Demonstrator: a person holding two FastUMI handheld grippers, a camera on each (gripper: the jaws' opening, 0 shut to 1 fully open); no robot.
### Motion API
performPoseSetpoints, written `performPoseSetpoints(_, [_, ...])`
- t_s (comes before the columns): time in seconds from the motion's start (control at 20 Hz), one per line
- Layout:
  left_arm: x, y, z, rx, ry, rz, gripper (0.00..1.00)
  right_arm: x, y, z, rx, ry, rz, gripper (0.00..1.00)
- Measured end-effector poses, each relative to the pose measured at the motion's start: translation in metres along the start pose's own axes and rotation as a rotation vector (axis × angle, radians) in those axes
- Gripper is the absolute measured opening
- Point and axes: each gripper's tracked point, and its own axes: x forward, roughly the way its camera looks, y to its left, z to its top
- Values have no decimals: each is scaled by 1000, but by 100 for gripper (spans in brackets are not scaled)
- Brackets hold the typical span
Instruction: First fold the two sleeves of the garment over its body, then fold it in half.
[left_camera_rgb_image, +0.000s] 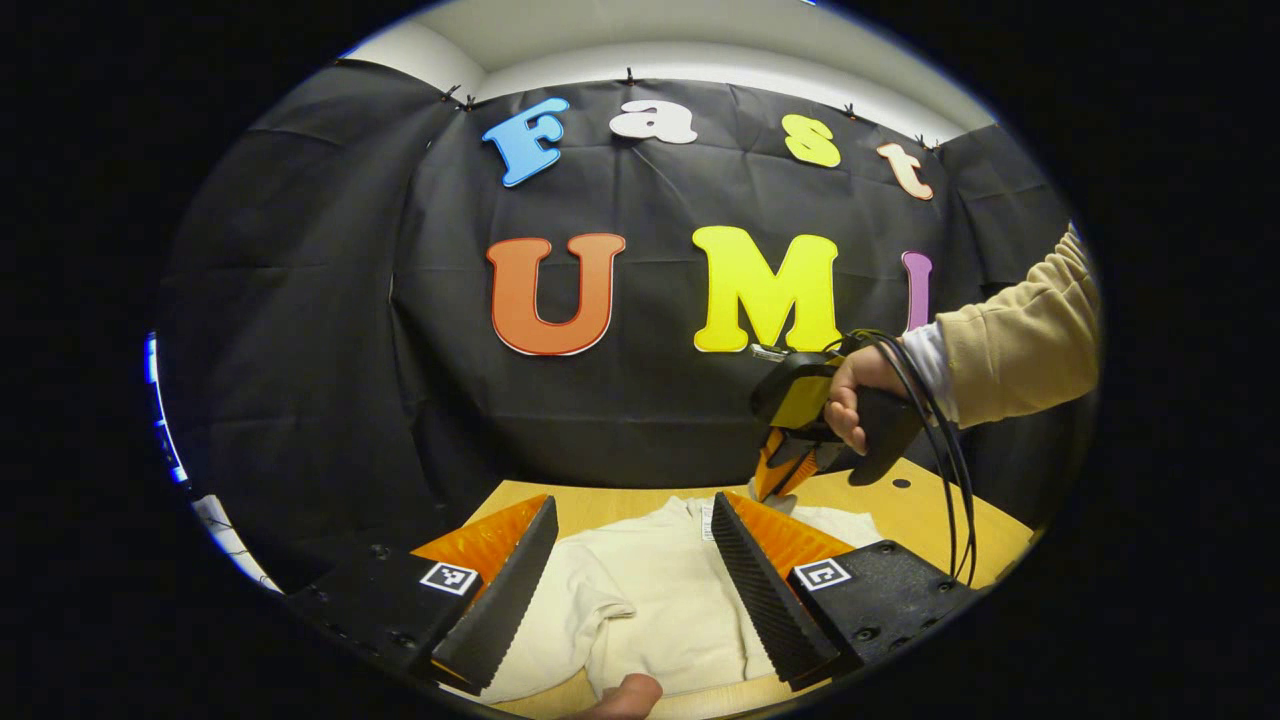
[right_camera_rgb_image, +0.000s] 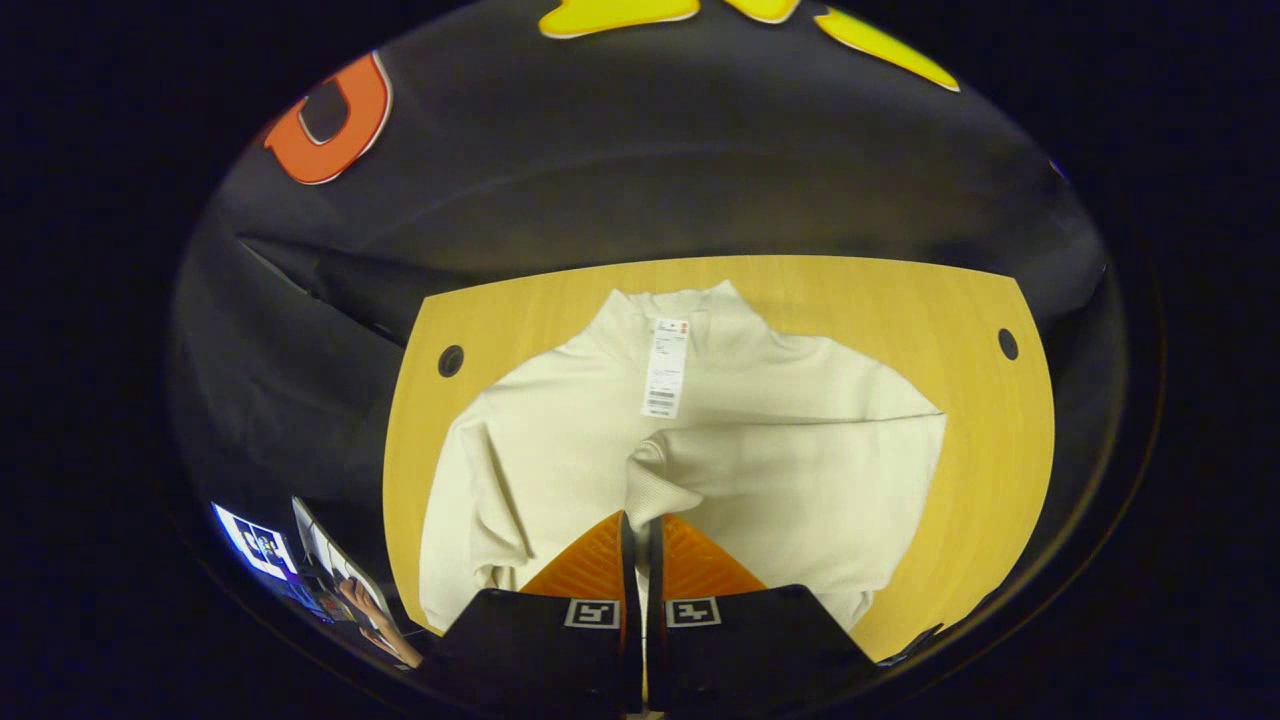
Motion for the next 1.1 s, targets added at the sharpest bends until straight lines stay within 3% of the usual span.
performPoseSetpoints(0.3, [-2,40,-29,-60,66,55,99,49,83,13,-53,0,101,2])
performPoseSetpoints(0.55, [1,59,-44,47,83,73,99,84,134,4,-44,21,148,2])
performPoseSetpoints(0.9, [-4,61,-48,47,86,78,98,107,160,-32,-78,80,103,4])
performPoseSetpoints(1.05, [-10,64,-52,39,97,94,98,98,169,-36,-56,76,137,12])
performPoseSetpoints(1.1, [-13,66,-53,39,101,98,98,91,174,-38,-48,79,165,22])
